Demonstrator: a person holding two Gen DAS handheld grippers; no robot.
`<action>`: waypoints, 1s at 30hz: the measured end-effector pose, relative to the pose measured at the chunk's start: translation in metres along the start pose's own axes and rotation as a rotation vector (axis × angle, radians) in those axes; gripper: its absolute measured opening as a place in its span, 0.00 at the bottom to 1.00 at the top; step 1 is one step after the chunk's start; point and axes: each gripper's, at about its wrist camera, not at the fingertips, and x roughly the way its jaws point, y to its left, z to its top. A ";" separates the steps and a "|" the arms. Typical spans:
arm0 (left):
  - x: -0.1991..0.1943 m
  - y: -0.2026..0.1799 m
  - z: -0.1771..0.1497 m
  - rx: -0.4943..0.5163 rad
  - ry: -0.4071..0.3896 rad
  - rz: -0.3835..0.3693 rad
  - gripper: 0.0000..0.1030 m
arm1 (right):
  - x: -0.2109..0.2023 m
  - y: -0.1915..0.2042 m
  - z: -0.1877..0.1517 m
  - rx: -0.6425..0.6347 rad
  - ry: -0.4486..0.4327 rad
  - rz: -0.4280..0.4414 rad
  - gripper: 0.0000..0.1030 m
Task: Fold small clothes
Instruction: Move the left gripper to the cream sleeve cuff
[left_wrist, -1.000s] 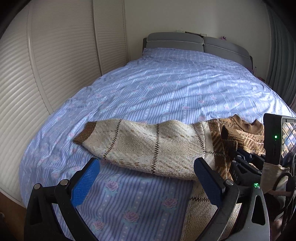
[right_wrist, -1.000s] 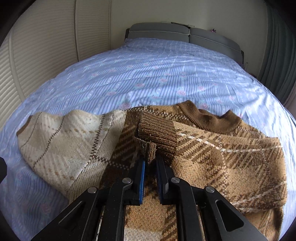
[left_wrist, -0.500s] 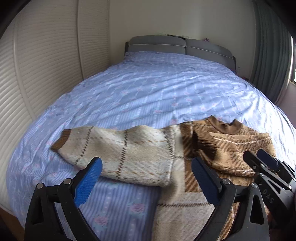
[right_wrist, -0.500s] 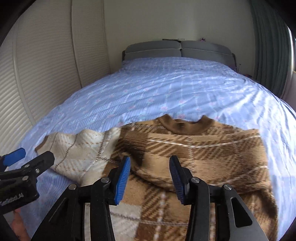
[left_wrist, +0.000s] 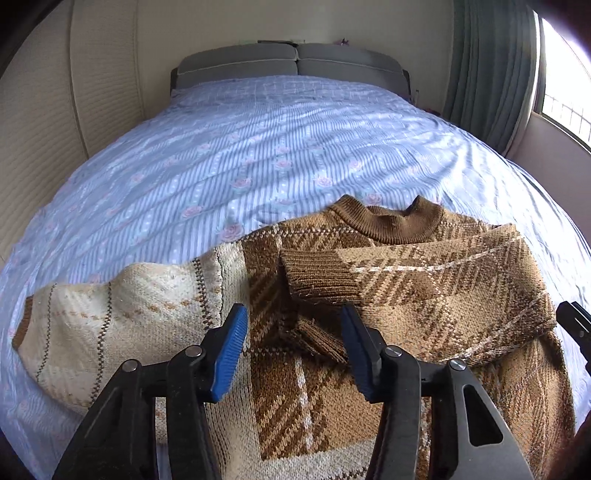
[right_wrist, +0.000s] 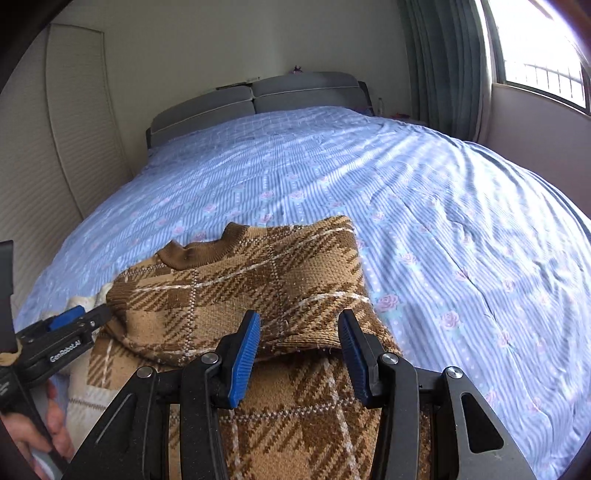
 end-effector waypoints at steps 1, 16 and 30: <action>0.004 0.003 -0.001 -0.007 0.014 -0.002 0.48 | 0.000 0.000 0.000 0.003 -0.002 0.004 0.44; 0.004 0.016 -0.020 -0.059 0.051 -0.099 0.04 | 0.005 -0.009 -0.010 0.026 0.016 0.008 0.44; 0.003 0.013 -0.036 -0.039 0.061 -0.071 0.04 | 0.008 -0.025 -0.018 0.006 0.054 -0.027 0.44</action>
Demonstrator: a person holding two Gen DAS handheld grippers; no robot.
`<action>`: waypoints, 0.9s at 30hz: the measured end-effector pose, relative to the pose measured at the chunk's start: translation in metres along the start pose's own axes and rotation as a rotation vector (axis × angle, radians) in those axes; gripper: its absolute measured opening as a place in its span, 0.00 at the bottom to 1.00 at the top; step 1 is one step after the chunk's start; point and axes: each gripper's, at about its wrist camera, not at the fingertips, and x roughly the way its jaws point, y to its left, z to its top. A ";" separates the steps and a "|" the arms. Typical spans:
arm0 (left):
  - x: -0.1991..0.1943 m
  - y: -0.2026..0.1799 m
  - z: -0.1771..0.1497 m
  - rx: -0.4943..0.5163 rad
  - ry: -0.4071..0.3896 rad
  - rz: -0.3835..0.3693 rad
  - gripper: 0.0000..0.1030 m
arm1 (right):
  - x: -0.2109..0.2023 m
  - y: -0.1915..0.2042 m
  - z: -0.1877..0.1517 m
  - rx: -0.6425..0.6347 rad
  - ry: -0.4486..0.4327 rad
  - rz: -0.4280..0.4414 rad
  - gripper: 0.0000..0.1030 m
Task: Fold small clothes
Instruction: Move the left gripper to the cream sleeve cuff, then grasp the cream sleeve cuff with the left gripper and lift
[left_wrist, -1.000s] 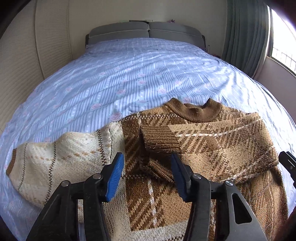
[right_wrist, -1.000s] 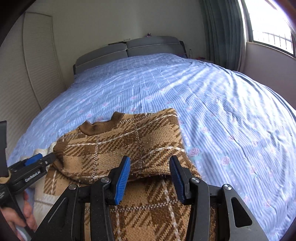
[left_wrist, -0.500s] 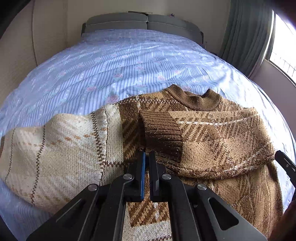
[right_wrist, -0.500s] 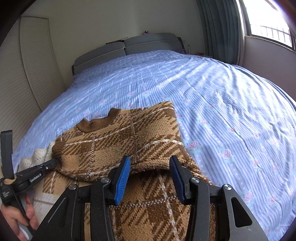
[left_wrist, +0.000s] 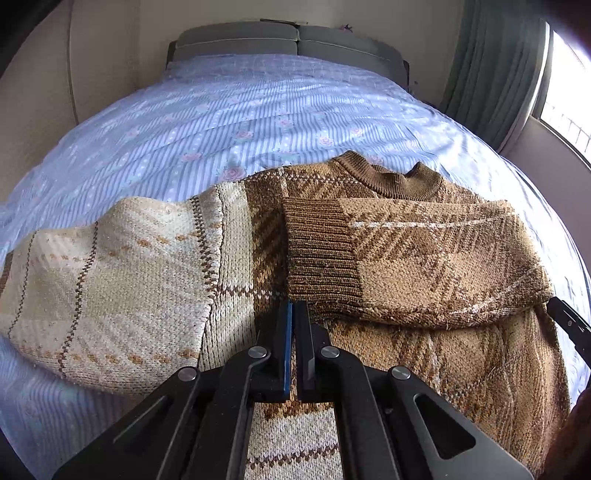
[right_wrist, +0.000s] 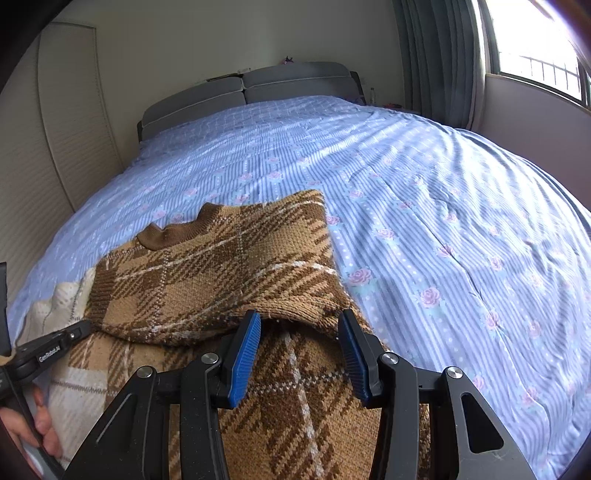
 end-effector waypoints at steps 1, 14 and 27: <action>-0.003 -0.001 0.000 0.001 -0.002 0.006 0.04 | 0.002 -0.002 -0.001 0.009 0.013 0.002 0.44; -0.078 0.085 -0.008 -0.109 -0.099 0.155 0.57 | -0.034 0.068 0.011 -0.064 -0.054 0.107 0.51; -0.092 0.269 -0.040 -0.432 -0.113 0.253 0.61 | -0.036 0.222 -0.008 -0.193 -0.047 0.263 0.51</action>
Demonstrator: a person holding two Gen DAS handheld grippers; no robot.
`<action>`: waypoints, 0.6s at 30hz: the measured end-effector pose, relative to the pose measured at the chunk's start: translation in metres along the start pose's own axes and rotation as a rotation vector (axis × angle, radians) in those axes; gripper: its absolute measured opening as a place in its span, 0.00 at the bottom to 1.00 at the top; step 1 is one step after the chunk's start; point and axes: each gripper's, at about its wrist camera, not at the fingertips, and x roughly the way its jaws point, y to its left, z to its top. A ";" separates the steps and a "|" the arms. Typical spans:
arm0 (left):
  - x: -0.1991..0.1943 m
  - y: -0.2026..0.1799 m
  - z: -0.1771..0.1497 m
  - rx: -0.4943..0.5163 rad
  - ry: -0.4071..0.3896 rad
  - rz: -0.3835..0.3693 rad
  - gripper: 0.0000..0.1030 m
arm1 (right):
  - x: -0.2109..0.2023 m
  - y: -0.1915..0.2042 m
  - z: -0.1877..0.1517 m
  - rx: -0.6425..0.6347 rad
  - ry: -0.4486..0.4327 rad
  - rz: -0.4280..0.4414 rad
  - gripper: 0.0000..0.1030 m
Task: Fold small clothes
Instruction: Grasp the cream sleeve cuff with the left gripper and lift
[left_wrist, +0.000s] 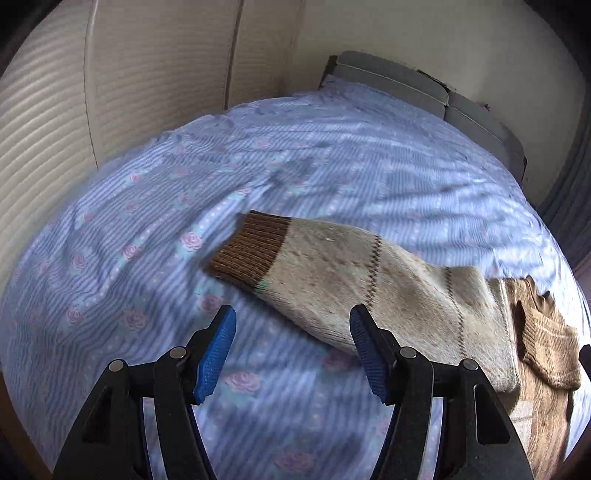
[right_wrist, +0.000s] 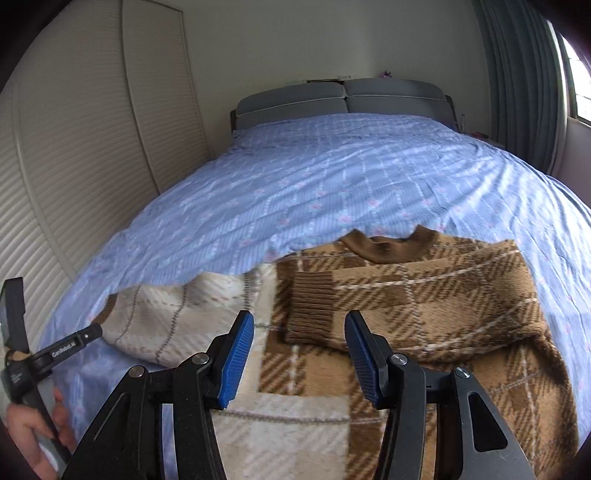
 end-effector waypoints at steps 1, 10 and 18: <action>0.005 0.007 0.003 -0.016 0.005 -0.005 0.60 | 0.002 0.011 0.000 -0.013 -0.002 0.009 0.51; 0.050 0.042 0.009 -0.177 0.063 -0.100 0.51 | 0.016 0.077 0.000 -0.082 0.004 0.068 0.51; 0.065 0.058 0.019 -0.302 0.052 -0.161 0.15 | 0.025 0.093 0.002 -0.096 0.006 0.068 0.51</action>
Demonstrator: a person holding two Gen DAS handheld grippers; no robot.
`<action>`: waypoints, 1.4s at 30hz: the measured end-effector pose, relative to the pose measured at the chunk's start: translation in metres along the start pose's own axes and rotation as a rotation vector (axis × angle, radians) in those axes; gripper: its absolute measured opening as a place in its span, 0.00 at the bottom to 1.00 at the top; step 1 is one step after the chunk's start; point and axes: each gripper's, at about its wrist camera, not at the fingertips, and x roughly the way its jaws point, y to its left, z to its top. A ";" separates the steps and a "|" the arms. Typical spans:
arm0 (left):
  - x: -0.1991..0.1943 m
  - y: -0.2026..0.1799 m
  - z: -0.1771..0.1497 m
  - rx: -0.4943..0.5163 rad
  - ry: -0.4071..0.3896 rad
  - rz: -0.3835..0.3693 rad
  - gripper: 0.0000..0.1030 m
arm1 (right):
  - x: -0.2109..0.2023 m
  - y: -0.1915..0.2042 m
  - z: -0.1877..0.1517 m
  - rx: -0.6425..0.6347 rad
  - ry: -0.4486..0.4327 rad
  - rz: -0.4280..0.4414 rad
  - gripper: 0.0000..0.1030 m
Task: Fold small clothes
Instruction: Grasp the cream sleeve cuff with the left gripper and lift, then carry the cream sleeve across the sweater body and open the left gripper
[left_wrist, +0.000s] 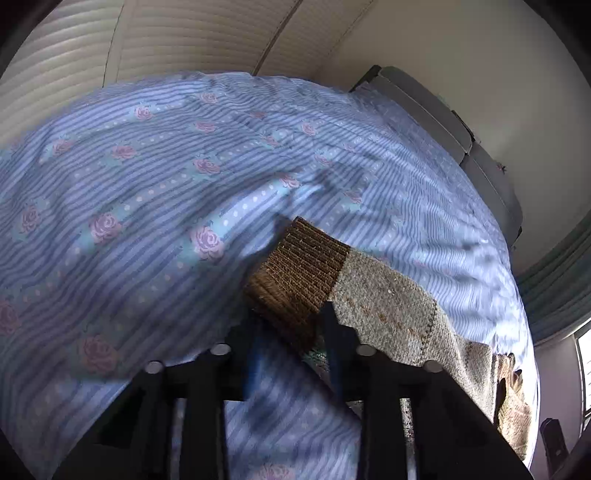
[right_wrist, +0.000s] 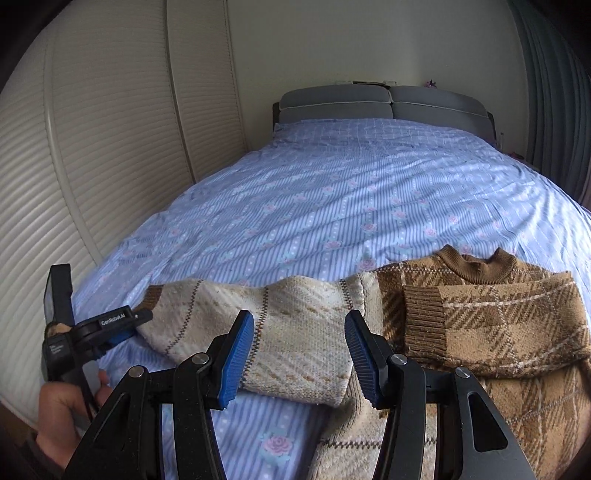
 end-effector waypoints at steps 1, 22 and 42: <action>0.000 0.001 0.001 -0.012 0.003 -0.012 0.12 | 0.001 0.000 0.000 -0.002 0.002 -0.004 0.51; -0.116 -0.228 -0.047 0.455 -0.204 -0.127 0.10 | -0.075 -0.111 0.013 0.137 -0.067 -0.043 0.51; -0.050 -0.469 -0.237 0.811 -0.006 -0.340 0.10 | -0.148 -0.348 -0.027 0.423 -0.091 -0.268 0.51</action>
